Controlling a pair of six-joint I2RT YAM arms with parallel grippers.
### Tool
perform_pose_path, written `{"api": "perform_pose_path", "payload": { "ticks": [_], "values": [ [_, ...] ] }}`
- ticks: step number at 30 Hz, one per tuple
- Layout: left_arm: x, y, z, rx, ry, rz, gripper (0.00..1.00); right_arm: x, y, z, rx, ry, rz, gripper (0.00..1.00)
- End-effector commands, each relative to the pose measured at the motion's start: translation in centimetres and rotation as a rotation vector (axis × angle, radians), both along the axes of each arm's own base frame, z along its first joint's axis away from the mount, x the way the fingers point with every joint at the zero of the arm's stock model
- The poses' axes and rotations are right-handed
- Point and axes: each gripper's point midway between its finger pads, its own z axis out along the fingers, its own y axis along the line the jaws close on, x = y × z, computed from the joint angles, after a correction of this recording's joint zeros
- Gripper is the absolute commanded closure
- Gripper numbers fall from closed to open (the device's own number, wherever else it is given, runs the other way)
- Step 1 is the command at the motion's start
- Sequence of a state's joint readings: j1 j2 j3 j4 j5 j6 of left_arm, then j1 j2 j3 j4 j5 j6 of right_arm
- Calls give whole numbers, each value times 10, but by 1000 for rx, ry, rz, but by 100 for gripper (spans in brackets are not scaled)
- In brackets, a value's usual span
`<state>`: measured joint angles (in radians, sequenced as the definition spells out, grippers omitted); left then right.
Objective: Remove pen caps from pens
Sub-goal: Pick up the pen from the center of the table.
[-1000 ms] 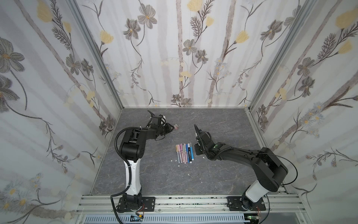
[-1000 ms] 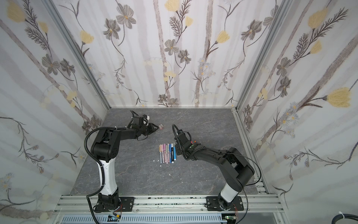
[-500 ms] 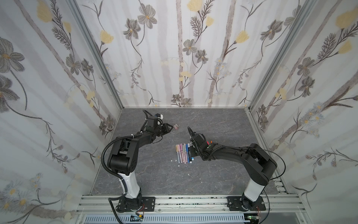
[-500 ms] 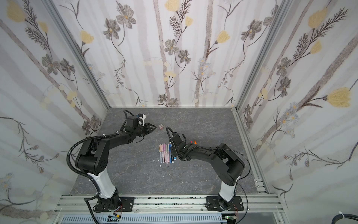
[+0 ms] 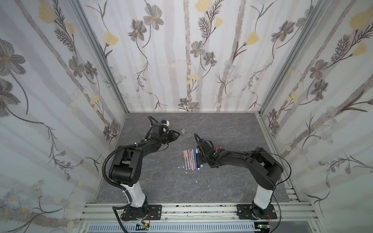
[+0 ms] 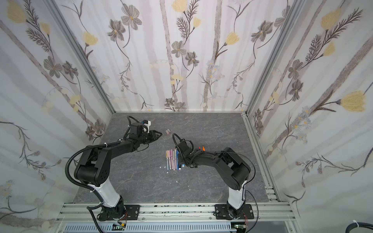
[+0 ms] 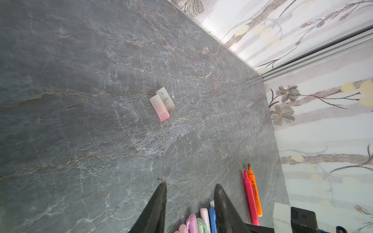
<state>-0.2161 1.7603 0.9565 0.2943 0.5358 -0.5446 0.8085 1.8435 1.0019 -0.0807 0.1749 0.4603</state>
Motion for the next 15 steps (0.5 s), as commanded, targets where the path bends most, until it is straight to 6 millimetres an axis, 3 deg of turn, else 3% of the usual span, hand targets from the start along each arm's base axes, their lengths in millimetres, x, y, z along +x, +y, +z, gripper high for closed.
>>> {"api": "perform_pose_path", "payload": {
  "ticks": [1,9,15],
  "values": [
    [-1,-2,8,-4,-34,-18,62,-10,-6,-14,-23,50,-3,70],
    [-8,-11,19,-6,-45,-51,62,-19,-19,-19,-23,75,-4,89],
    [-19,-33,29,-17,-53,-115,61,-10,-35,5,16,36,-26,93]
  ]
}}
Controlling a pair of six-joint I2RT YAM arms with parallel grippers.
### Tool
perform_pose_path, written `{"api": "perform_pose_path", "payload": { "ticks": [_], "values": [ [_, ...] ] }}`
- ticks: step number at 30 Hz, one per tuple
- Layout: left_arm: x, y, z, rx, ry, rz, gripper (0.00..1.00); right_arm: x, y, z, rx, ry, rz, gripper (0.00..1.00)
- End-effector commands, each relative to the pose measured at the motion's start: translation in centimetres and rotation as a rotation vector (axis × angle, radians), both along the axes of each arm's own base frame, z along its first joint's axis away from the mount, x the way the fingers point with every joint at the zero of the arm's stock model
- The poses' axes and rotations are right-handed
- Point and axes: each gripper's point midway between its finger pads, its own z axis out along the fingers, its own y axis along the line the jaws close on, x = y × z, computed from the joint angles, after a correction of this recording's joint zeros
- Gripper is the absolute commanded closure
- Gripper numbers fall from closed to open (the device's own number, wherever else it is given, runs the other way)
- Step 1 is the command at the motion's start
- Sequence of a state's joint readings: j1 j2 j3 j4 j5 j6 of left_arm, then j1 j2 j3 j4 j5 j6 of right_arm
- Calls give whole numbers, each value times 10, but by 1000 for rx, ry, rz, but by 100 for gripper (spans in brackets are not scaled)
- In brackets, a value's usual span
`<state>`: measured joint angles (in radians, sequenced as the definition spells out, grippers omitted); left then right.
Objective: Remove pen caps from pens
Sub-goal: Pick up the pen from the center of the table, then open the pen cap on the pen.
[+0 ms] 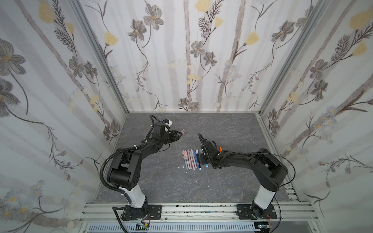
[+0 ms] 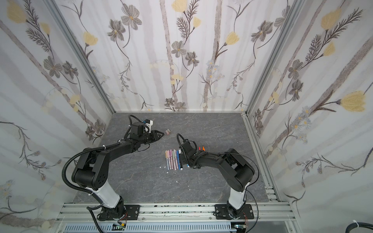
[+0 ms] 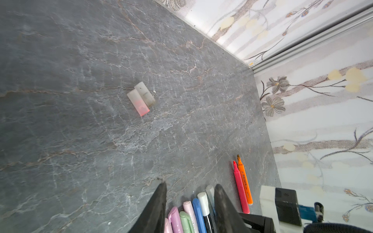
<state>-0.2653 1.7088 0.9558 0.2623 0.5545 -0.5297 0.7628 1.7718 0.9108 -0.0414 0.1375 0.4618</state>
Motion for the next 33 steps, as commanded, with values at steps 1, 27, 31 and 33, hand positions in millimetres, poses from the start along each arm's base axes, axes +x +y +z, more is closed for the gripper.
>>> {"api": "perform_pose_path", "payload": {
  "ticks": [1,27,31,33],
  "values": [
    [-6,-15,14,-23,-29,-61,61,-5,-13,10,-6,13,6,93],
    [-69,-129,31,-248,15,-309,60,8,-3,121,413,-253,131,97],
    [-69,-136,31,-250,13,-319,60,9,-1,122,421,-252,136,97],
    [-69,-139,30,-251,16,-324,60,9,0,123,426,-253,137,97]
  ]
}}
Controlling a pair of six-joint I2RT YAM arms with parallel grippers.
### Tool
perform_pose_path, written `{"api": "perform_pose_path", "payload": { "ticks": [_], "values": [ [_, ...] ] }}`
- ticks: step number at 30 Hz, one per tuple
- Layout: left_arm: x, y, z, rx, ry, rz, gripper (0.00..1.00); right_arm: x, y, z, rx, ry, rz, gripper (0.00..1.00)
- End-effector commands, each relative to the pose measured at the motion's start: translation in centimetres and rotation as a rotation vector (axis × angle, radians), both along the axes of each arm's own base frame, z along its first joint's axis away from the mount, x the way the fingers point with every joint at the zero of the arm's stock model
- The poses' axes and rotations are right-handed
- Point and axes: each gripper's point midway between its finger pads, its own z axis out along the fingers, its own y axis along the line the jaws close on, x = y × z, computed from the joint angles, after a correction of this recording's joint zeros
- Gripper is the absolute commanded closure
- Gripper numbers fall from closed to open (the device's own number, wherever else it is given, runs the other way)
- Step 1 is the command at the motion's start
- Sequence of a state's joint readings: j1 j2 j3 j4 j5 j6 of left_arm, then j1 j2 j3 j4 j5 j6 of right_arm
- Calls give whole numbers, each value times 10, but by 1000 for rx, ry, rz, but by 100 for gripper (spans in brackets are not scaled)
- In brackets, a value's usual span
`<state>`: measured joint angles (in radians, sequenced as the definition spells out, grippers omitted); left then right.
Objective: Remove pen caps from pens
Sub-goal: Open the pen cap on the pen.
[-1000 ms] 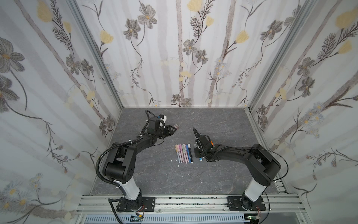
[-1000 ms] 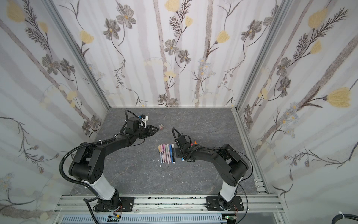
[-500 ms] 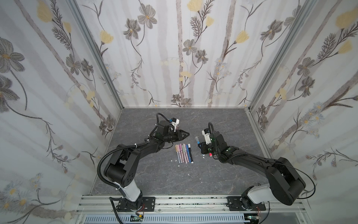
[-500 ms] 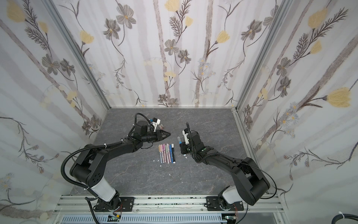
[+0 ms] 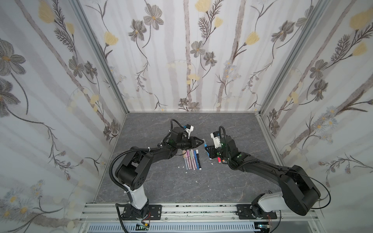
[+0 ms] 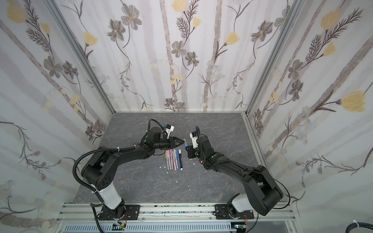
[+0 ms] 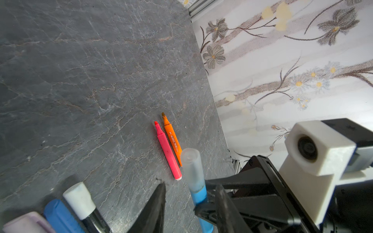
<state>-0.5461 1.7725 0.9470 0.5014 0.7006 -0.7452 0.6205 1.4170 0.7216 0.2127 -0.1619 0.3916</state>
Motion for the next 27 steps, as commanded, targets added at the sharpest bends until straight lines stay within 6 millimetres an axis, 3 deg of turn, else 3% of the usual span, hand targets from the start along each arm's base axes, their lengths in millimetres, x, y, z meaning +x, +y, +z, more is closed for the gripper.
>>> {"api": "perform_pose_path", "payload": {
  "ticks": [1,10,20,27],
  "values": [
    [5,-7,9,-28,-26,0,60,6,7,13,42,-37,10,97],
    [15,-15,-1,-30,-10,3,61,6,13,8,52,-17,34,97],
    [20,-18,0,-35,-14,1,75,7,14,8,54,-20,32,97],
    [17,-18,-1,-43,-7,-3,77,9,12,9,61,-28,14,97]
  ]
}}
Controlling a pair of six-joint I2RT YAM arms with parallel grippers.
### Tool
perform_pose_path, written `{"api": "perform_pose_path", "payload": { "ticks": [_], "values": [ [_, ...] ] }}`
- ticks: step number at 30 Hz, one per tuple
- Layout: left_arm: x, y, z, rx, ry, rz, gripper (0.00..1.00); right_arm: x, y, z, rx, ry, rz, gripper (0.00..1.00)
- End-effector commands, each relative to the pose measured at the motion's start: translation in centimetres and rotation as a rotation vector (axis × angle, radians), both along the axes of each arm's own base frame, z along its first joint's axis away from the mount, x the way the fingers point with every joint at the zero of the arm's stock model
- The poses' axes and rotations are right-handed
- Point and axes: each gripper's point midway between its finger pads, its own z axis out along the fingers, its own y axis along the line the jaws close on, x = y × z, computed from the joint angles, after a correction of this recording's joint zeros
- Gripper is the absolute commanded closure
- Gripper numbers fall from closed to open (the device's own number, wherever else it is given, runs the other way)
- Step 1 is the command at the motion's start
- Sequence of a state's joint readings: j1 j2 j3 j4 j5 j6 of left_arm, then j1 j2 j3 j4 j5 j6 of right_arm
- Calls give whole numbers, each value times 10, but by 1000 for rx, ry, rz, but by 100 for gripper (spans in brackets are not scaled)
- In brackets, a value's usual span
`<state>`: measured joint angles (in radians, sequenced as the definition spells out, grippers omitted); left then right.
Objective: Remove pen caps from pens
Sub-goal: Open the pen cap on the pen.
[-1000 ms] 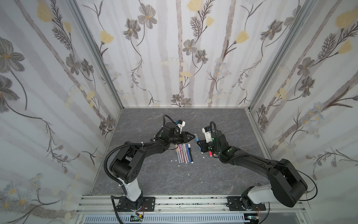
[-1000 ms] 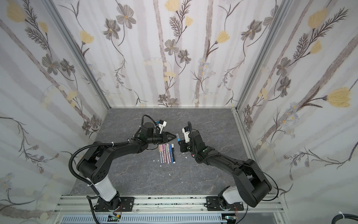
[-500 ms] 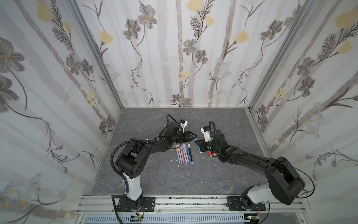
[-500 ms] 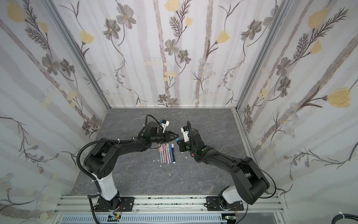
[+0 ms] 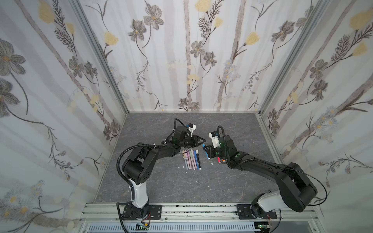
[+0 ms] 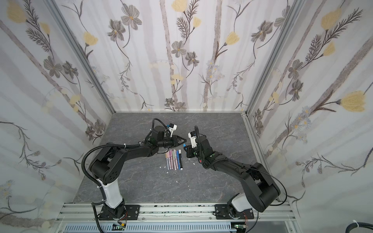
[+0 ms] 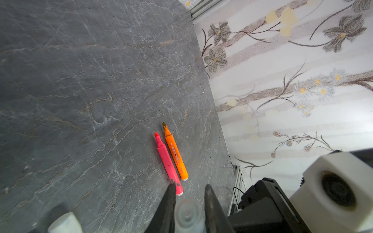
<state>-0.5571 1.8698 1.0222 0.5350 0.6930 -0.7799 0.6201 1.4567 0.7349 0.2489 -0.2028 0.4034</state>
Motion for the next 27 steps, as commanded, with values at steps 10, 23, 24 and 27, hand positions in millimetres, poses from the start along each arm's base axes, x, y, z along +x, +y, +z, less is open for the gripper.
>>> {"api": "perform_pose_path", "payload": {
  "ticks": [10,23,24,27],
  "values": [
    [-4,-4,20,-72,-32,-28,97,8,1,6,25,-38,-28,97],
    [-4,-2,26,-79,-40,-15,100,8,3,-1,41,-26,-26,70],
    [-4,-2,26,-80,-38,-15,100,9,4,0,45,-26,-27,70],
    [-4,-4,26,-83,-38,-19,100,11,5,1,59,-31,-30,75]
  ]
}}
